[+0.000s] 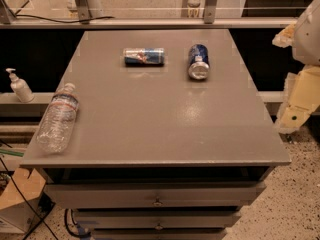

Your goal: Place redbull can upright

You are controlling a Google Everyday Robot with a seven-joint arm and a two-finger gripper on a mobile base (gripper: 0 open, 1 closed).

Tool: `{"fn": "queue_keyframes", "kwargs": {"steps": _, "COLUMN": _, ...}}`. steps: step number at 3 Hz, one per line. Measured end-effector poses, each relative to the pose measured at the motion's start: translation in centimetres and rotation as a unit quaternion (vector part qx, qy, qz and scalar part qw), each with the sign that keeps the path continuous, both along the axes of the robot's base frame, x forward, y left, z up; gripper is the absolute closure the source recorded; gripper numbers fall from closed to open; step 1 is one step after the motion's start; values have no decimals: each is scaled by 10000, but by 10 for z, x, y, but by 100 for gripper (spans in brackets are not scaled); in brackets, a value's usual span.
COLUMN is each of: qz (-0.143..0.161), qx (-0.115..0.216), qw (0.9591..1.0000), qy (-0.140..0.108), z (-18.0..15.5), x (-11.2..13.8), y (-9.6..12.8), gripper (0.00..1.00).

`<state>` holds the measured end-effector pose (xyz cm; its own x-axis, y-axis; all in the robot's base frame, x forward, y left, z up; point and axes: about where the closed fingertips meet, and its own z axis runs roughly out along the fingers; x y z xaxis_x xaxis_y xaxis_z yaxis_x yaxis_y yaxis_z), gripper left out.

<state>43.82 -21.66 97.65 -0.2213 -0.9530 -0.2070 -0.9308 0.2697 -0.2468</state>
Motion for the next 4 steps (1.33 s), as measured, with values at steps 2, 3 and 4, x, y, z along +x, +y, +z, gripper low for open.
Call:
{"fn": "queue_keyframes", "kwargs": {"steps": 2, "qz": 325, "qx": -12, "qw": 9995, "qy": -62, "z": 3, "x": 14, "y": 23, "gripper": 0}}
{"fn": "queue_keyframes", "kwargs": {"steps": 3, "qz": 325, "qx": -12, "qw": 9994, "qy": -63, "z": 3, "x": 14, "y": 23, "gripper": 0}}
{"fn": "queue_keyframes", "kwargs": {"steps": 4, "qz": 505, "qx": -89, "qw": 9987, "qy": -42, "z": -2, "x": 22, "y": 40, "gripper": 0}}
